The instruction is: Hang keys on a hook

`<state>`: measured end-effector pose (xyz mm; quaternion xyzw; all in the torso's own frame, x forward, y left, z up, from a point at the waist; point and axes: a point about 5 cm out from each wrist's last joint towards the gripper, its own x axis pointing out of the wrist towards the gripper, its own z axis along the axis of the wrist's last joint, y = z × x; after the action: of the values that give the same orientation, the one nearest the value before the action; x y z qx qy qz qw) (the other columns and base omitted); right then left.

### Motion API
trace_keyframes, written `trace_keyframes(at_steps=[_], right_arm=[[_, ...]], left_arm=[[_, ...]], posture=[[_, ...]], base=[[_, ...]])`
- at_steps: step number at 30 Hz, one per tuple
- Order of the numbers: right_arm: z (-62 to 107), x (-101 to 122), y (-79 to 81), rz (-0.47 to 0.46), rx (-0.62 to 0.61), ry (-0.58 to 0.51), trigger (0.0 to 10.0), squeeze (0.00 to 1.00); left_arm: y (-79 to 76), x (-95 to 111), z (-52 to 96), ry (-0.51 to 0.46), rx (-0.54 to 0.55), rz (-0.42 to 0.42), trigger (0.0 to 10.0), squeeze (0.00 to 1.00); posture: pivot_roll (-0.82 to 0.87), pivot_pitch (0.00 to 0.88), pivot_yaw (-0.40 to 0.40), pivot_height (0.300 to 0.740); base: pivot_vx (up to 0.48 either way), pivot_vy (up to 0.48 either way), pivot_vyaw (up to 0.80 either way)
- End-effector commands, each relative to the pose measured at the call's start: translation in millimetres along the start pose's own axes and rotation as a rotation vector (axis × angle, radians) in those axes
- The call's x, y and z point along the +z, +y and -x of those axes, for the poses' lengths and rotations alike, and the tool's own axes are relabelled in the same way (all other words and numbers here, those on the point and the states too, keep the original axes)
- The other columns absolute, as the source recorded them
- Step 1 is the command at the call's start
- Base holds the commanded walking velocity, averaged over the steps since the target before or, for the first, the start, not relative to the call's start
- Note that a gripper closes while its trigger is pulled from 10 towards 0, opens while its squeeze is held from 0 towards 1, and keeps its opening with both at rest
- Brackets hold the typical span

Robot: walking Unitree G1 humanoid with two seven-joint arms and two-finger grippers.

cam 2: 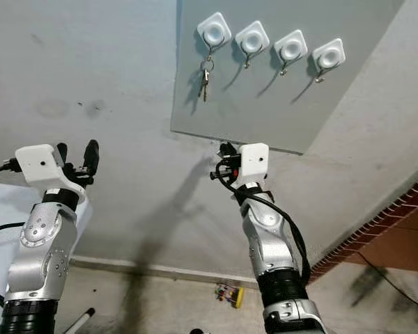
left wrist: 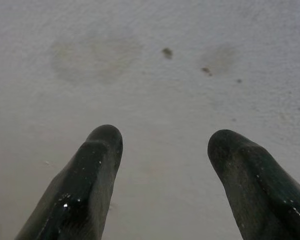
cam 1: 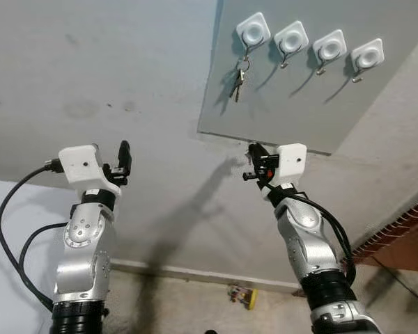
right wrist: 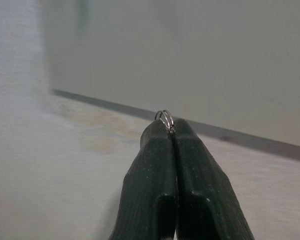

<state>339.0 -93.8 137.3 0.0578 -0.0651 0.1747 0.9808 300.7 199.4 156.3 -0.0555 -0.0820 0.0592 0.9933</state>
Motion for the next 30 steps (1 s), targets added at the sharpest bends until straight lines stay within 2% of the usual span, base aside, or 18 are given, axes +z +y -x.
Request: trace_keyframes(at_steps=[1, 9, 24, 30], right_arm=[[0.7, 8.2, -12.5, 0.019, -0.030, -0.022, 10.0, 0.00], [0.7, 8.9, -12.8, 0.020, -0.043, -0.033, 10.0, 0.00], [7.9, 1.1, -19.3, -0.002, -0.150, 0.014, 10.0, 0.00], [10.8, -1.3, -20.3, 0.002, -0.172, 0.038, 10.0, 0.00]], left_arm=[[-11.2, 4.8, -2.6, -0.017, -0.040, 0.014, 10.0, 0.00], [-13.4, 5.4, -2.5, -0.013, -0.057, -0.002, 10.0, 0.00], [-21.9, 4.7, -11.4, 0.008, -0.094, -0.051, 10.0, 0.00], [-25.2, 2.4, -14.2, 0.037, -0.111, -0.016, 10.0, 0.00]], posture=[[-0.02, 0.068, -0.082, 0.740], [-0.02, 0.071, -0.079, 0.740], [-0.06, 0.076, -0.023, 0.740], [-0.08, 0.073, -0.007, 0.740]], base=[[0.000, 0.000, -0.73], [0.000, 0.000, -0.66], [0.000, 0.000, 0.00], [0.000, 0.000, 0.00]])
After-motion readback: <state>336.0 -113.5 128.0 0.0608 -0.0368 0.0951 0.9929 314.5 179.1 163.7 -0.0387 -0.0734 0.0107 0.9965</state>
